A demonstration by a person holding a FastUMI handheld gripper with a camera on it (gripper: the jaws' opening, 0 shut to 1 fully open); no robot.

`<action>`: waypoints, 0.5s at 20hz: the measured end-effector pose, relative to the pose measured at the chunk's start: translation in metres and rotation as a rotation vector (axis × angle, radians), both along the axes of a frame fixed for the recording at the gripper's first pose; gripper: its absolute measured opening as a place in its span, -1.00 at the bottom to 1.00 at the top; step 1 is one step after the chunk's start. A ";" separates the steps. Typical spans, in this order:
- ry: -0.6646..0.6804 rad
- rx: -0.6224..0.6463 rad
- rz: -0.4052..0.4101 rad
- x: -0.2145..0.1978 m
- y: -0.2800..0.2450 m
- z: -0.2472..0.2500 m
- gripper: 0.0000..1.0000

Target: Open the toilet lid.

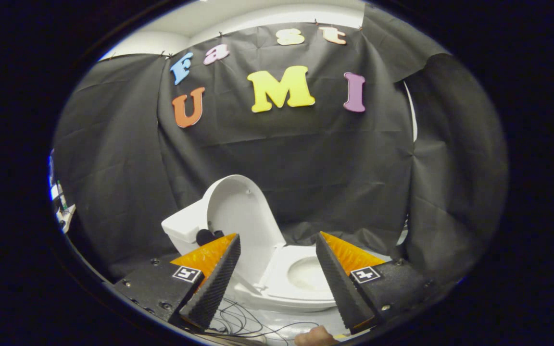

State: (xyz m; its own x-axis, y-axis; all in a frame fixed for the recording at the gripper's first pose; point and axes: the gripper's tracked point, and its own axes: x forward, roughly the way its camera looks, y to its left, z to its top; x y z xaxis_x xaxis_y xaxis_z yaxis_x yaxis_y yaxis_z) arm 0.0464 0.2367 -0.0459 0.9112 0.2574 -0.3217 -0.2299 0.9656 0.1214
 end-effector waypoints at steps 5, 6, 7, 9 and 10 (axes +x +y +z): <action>-0.082 0.028 -0.033 -0.015 -0.040 0.022 0.96; -0.104 0.028 -0.041 -0.018 -0.047 0.028 0.96; -0.127 0.028 -0.046 -0.020 -0.054 0.032 0.96; -0.187 0.035 -0.049 -0.026 -0.065 0.045 0.96; -0.218 0.036 -0.051 -0.029 -0.070 0.051 0.96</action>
